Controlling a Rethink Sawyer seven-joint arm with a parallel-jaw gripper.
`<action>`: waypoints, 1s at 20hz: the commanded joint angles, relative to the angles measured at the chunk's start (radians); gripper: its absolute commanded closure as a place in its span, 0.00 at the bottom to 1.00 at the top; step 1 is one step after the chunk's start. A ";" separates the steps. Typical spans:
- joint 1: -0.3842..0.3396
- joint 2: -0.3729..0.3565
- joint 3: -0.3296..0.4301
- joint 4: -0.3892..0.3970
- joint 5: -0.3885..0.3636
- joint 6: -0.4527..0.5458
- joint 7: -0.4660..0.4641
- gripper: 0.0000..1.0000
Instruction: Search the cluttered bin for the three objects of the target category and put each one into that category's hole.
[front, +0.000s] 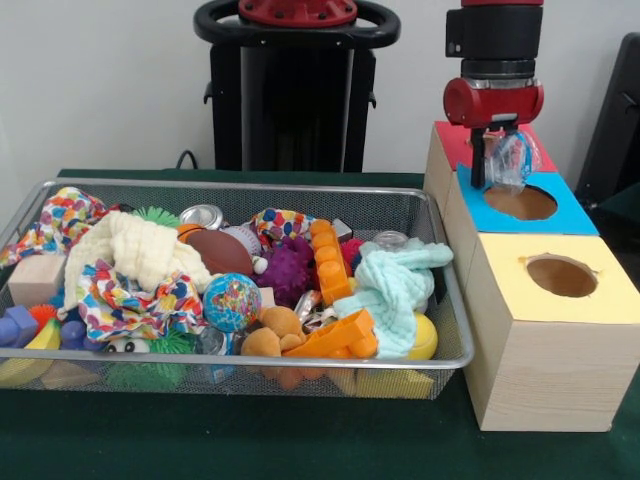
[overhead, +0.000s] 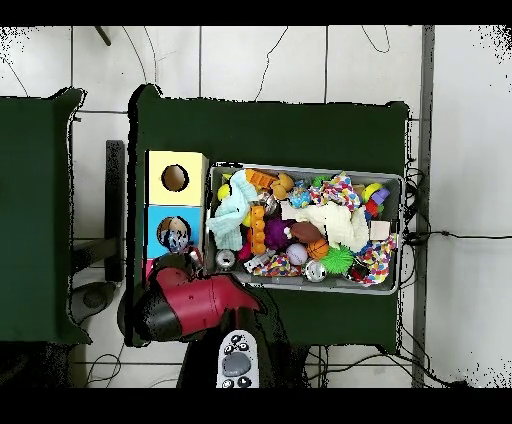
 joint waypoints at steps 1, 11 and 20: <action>0.027 0.069 0.020 -0.074 0.069 0.064 0.190 1.00; 0.050 0.081 -0.010 -0.083 0.089 0.039 0.185 1.00; 0.103 0.093 -0.068 -0.115 0.104 0.043 0.185 1.00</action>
